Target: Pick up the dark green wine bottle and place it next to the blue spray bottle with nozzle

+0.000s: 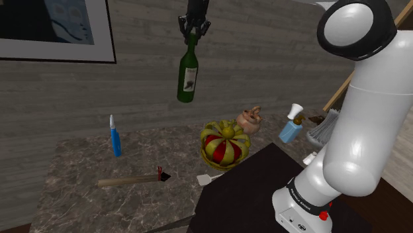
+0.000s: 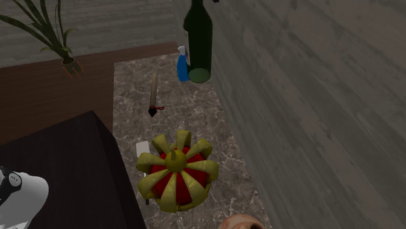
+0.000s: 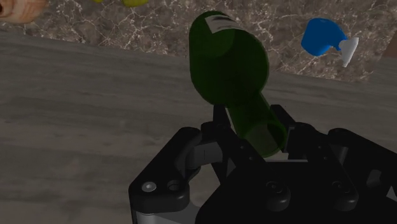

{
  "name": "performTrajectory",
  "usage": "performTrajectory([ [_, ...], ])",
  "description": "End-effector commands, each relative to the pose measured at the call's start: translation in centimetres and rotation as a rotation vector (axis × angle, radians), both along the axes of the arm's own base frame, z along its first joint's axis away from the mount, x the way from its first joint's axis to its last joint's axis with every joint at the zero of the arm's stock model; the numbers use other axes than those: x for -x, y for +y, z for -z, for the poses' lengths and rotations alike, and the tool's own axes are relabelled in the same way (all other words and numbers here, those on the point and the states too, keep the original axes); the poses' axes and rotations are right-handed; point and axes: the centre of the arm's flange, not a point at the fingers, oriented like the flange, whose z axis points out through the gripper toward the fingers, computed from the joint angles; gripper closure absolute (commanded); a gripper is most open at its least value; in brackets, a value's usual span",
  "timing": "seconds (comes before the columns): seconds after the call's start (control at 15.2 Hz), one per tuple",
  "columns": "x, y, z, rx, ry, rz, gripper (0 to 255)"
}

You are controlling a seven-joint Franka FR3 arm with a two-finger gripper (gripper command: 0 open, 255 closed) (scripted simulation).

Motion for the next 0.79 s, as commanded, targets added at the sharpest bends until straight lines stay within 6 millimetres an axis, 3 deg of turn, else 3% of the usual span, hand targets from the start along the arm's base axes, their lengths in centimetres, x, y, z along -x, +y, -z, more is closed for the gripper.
performTrajectory([
  [0.0,0.1,2.7,0.6,0.000,-0.001,0.001,255],
  [0.73,0.0,17.0,3.0,0.000,-0.001,0.001,255],
])
